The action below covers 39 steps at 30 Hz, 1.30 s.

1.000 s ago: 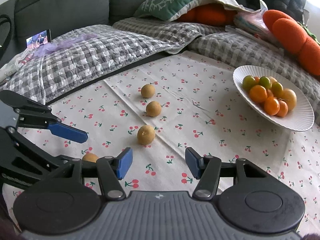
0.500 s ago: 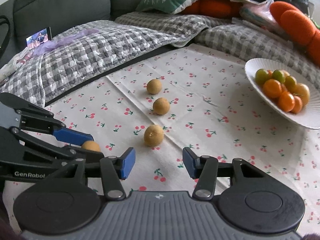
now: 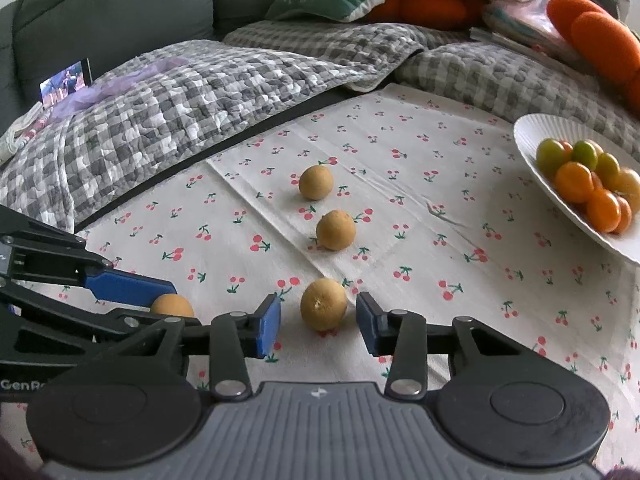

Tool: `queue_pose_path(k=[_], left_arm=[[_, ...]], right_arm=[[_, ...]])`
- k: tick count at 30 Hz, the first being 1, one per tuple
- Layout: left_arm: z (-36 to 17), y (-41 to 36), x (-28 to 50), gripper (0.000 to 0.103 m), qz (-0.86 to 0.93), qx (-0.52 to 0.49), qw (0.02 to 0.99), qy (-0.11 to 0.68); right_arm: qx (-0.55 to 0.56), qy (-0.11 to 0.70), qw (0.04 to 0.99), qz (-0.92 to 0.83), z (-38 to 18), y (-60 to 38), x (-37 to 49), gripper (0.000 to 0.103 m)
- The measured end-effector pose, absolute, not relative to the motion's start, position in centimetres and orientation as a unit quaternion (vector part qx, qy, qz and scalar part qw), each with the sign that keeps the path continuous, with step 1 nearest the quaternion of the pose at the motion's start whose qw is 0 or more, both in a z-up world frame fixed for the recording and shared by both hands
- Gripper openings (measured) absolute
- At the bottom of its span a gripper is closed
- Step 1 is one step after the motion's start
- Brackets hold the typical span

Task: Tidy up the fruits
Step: 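Grasp a brown round fruit with the left gripper while the right grasps another, then lift and carry both brown fruits over the white plate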

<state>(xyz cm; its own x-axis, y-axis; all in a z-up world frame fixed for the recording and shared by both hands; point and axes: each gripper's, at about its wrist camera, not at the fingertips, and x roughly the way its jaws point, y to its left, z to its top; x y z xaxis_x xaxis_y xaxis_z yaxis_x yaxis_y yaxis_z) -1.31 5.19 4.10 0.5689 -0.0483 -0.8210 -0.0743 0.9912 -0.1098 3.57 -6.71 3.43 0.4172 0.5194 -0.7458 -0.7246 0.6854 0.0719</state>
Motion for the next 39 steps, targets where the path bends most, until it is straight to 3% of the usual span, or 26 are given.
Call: queue_pose_path(k=[4, 26, 39], left_arm=[[3.9, 5.2, -1.2, 0.021, 0.011, -0.062, 0.882, 0.467], [4.3, 4.8, -1.1, 0.021, 0.028, -0.046, 0.887, 0.458], [7.2, 3.1, 0.0, 0.021, 0.039, -0.007, 0.907, 0.420]], right_arm=[[-0.141, 0.382, 0.835, 0.370, 3.5, -6.6, 3.6, 0.022], [-0.148, 0.377, 0.837, 0.369, 3.8, -7.5, 2.5, 0.022], [-0.136, 0.357, 0.856, 0.349, 5.7, -9.8, 2.2, 0.022]])
